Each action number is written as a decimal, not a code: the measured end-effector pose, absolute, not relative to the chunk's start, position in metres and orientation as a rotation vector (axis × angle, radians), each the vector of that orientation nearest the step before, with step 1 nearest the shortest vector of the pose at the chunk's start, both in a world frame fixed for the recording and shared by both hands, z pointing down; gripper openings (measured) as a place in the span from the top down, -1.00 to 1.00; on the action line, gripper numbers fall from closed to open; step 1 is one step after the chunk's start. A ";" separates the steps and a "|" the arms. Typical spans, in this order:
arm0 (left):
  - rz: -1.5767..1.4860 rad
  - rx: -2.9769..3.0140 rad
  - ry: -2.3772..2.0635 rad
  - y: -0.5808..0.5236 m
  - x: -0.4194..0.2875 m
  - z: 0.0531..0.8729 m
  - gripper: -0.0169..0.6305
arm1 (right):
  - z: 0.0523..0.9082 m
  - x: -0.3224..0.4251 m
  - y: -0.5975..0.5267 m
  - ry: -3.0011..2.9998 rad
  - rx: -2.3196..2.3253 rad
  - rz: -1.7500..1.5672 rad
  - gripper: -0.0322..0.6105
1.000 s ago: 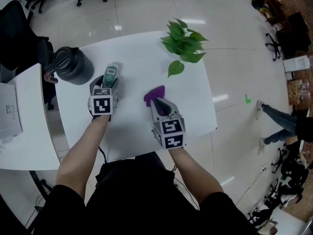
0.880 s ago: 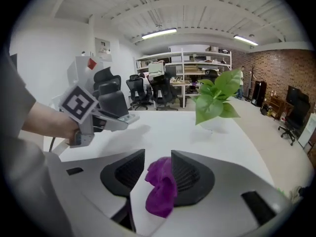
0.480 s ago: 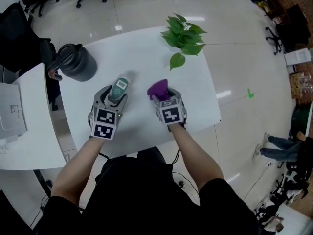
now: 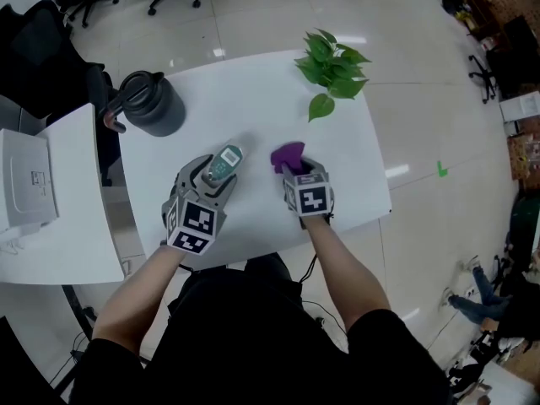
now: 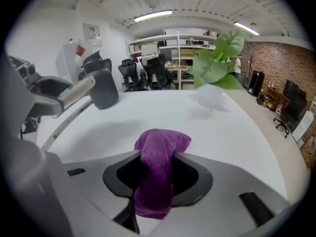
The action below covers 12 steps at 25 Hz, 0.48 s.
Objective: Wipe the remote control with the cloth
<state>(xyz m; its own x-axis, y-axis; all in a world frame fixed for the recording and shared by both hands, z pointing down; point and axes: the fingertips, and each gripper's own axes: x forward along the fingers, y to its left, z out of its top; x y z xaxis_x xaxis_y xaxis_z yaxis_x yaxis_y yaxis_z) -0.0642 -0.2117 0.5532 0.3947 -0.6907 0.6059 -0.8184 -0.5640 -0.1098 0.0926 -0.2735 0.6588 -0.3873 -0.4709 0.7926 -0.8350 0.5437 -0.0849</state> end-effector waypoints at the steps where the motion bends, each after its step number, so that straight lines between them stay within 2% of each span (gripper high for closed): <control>1: 0.918 2.469 -1.339 -0.208 -0.064 0.549 0.16 | 0.647 0.090 -0.270 -2.072 1.065 0.623 0.43; 12: 0.969 2.727 -1.215 -0.133 -0.084 0.503 0.16 | 0.447 -0.009 -0.156 -2.447 1.096 0.365 0.43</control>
